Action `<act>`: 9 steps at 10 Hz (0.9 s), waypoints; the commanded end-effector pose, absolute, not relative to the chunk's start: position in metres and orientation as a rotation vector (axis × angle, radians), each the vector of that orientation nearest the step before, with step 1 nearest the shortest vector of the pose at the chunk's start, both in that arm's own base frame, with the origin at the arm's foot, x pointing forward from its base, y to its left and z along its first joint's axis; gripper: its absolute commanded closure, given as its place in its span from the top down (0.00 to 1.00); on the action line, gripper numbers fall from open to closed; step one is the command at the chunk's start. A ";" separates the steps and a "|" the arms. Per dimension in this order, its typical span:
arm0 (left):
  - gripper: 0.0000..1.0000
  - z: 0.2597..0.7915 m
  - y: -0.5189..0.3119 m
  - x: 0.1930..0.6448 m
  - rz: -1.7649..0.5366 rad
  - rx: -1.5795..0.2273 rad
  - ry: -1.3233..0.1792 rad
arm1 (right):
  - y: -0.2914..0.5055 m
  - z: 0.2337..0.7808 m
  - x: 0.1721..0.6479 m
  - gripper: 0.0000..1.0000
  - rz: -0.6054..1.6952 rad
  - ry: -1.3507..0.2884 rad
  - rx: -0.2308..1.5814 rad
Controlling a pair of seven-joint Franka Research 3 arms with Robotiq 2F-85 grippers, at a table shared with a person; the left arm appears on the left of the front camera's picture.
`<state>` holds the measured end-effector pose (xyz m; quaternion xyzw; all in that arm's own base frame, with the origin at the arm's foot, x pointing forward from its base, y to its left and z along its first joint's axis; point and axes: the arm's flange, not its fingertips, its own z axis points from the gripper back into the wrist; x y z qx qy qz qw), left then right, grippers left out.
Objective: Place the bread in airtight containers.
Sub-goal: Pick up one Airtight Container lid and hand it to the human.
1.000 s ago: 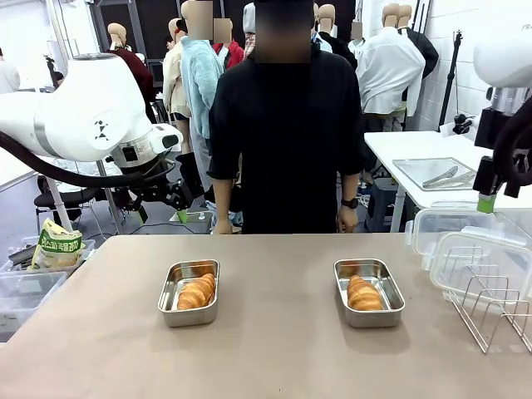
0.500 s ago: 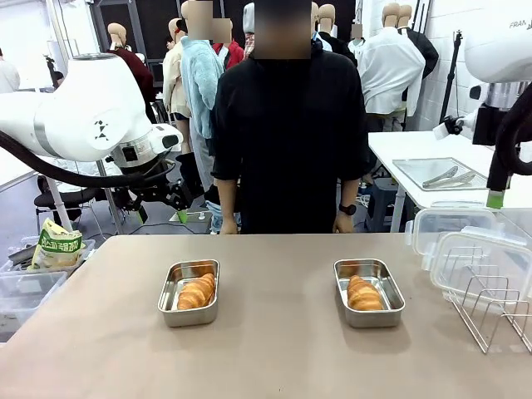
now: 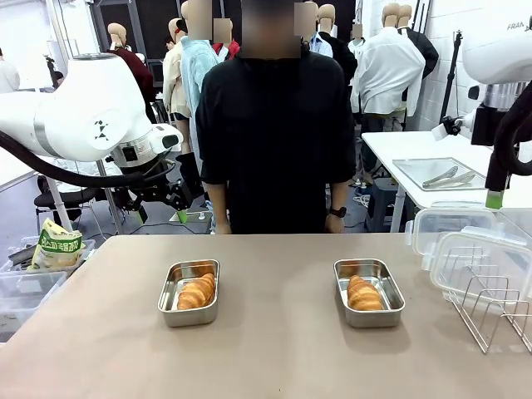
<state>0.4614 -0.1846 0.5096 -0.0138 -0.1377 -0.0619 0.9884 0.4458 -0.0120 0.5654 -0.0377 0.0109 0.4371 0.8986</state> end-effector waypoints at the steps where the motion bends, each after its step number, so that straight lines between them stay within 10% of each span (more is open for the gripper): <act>1: 1.00 0.512 -0.184 0.461 -0.115 -0.011 -0.278 | -0.012 0.565 0.446 1.00 0.901 0.021 -0.079; 9: 1.00 0.512 -0.184 0.461 -0.115 -0.011 -0.278 | -0.065 0.515 0.475 1.00 1.223 -0.155 0.089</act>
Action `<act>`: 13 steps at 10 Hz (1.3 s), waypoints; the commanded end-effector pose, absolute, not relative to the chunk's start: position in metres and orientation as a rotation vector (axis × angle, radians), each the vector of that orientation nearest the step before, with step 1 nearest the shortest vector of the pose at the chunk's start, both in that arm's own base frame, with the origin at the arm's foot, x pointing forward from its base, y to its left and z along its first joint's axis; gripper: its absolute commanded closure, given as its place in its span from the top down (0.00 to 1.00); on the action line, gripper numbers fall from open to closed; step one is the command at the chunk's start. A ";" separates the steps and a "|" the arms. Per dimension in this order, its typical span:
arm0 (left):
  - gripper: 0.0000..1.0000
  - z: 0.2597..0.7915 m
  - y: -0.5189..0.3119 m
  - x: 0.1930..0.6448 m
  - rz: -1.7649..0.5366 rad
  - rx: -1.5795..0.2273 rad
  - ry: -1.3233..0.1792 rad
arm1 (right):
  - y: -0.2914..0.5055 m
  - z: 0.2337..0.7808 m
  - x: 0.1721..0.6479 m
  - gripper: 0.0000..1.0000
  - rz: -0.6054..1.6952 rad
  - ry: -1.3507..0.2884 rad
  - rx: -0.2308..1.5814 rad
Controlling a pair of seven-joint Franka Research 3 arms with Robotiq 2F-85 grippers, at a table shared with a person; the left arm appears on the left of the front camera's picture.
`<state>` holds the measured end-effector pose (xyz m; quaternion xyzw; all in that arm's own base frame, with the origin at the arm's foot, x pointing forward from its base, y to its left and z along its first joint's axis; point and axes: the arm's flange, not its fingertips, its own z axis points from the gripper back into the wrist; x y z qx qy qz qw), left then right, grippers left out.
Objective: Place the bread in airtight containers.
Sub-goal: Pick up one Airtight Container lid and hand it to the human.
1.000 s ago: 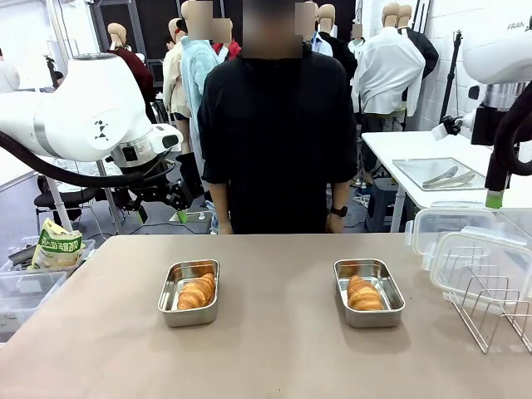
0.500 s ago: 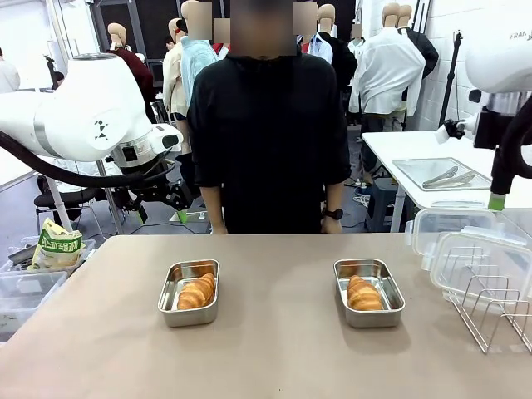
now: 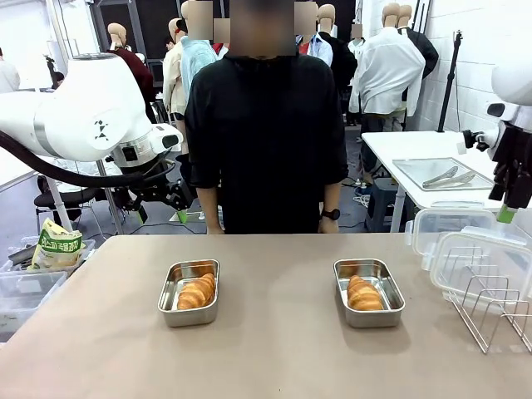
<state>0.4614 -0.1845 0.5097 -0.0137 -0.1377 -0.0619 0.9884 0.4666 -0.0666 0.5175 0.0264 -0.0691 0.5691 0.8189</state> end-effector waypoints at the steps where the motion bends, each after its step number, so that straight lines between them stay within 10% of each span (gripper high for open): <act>1: 1.00 0.512 -0.184 0.461 -0.115 -0.011 -0.278 | -0.066 0.509 0.479 1.00 1.234 -0.151 0.109; 13: 1.00 0.512 -0.184 0.461 -0.115 -0.011 -0.278 | -0.074 0.433 0.520 1.00 1.302 -0.079 0.263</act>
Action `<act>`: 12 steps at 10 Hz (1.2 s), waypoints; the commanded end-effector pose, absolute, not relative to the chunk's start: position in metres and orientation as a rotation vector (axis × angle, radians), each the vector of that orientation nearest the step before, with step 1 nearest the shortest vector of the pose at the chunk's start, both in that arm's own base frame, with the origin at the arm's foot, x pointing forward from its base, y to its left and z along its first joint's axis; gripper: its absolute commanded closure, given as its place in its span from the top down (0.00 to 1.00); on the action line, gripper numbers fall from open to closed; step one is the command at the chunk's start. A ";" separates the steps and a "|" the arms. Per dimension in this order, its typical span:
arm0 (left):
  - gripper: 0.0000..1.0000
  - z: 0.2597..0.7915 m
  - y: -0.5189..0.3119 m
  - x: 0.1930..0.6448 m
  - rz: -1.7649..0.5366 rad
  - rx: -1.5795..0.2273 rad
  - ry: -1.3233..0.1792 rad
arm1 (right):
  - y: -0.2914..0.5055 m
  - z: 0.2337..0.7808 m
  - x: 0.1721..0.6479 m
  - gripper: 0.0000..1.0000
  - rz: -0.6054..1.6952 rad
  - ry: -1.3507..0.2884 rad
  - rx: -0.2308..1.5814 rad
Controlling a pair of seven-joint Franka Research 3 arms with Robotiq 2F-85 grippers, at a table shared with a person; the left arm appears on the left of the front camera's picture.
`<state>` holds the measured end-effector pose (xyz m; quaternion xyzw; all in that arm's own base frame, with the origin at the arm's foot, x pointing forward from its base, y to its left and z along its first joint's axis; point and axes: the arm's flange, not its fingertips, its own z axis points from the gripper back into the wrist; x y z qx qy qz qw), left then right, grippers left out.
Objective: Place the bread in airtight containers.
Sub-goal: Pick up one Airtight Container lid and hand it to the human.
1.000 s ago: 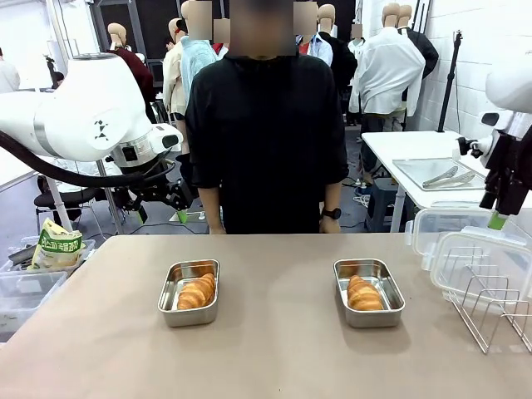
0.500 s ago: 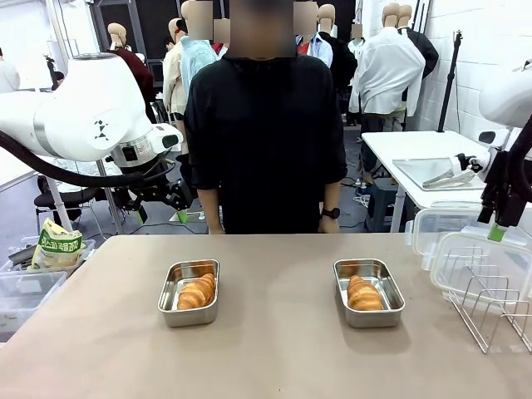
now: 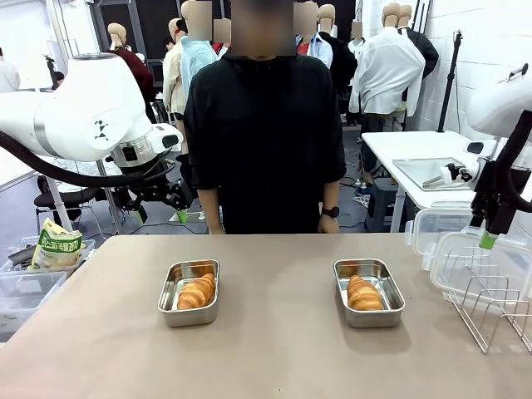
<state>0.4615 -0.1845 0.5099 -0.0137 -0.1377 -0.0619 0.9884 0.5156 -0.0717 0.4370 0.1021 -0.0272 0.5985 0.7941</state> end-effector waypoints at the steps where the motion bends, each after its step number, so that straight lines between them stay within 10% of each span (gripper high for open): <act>1: 1.00 0.512 -0.184 0.461 -0.115 -0.011 -0.278 | -0.072 0.427 0.521 1.00 1.302 -0.069 0.285; 5: 1.00 0.512 -0.184 0.461 -0.115 -0.011 -0.278 | -0.071 0.422 0.524 1.00 1.263 -0.032 0.283; 10: 1.00 0.512 -0.184 0.461 -0.115 -0.011 -0.278 | -0.068 0.425 0.525 0.14 1.262 -0.010 0.286; 12: 1.00 0.512 -0.184 0.461 -0.115 -0.011 -0.278 | -0.070 0.426 0.526 0.00 1.265 0.001 0.298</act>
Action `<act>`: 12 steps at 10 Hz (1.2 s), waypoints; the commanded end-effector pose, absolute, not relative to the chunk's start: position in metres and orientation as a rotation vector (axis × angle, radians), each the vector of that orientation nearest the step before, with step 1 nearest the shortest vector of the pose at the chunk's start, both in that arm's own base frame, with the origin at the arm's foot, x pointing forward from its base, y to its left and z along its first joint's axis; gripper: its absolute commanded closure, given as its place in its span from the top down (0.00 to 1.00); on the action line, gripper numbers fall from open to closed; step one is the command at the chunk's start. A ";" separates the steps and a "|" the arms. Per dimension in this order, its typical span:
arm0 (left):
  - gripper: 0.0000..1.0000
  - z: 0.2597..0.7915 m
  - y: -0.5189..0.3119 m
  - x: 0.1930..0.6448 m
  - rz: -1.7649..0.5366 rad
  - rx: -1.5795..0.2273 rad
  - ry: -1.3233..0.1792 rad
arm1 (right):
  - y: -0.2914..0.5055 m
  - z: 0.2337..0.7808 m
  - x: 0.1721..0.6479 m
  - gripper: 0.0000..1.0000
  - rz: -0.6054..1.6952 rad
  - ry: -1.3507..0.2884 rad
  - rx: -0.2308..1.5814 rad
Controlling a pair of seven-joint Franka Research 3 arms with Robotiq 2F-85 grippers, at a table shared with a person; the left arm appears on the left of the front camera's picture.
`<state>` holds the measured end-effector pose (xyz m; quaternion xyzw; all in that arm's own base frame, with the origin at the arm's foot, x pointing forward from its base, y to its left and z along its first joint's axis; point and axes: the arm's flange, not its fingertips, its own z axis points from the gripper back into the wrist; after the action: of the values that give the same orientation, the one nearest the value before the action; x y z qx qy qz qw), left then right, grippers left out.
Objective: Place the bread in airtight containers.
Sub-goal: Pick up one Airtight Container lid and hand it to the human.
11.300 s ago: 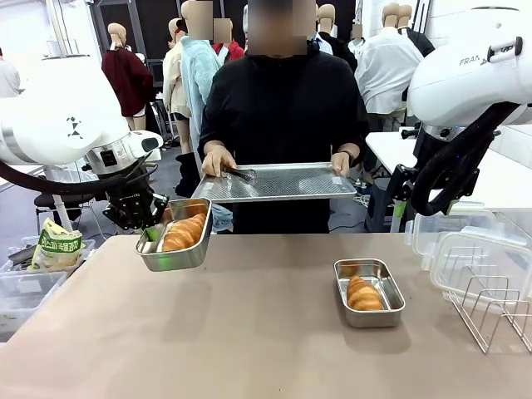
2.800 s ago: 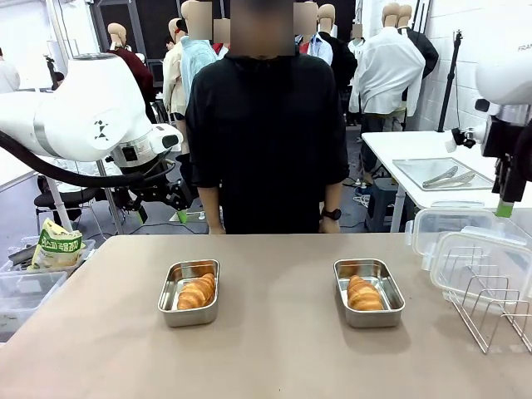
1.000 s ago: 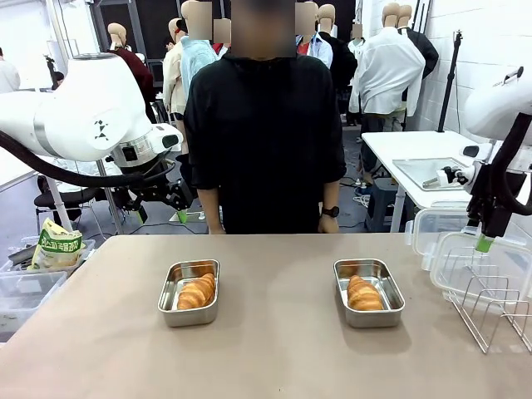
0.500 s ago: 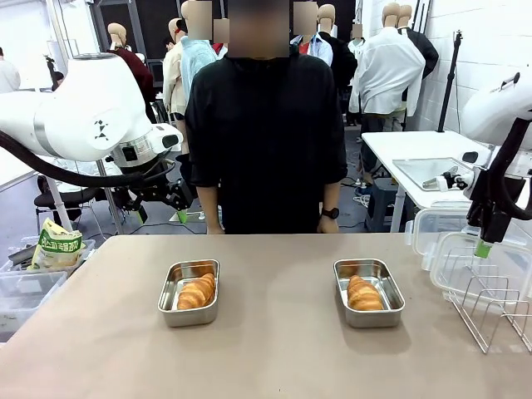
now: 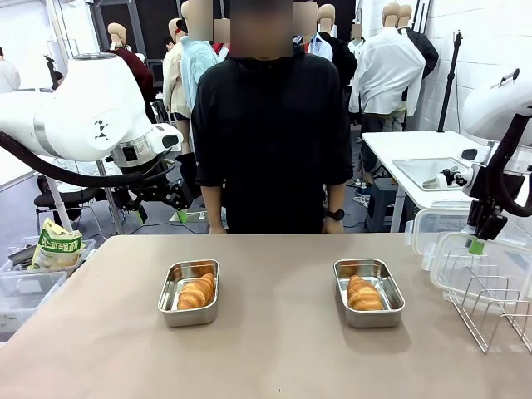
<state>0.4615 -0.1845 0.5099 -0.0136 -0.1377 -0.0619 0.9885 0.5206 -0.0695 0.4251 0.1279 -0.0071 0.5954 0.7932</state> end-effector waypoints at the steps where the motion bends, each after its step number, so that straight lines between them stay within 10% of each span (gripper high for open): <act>1: 1.00 0.512 -0.184 0.461 -0.115 -0.011 -0.278 | -0.071 0.424 0.527 0.00 1.258 0.011 0.318; 12: 1.00 0.512 -0.184 0.461 -0.115 -0.011 -0.278 | -0.044 0.509 0.490 0.00 1.315 -0.014 0.309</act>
<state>0.4615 -0.1846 0.5100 -0.0136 -0.1377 -0.0619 0.9884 0.5003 -0.0506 0.4997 0.1423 -0.0200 0.6126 0.7772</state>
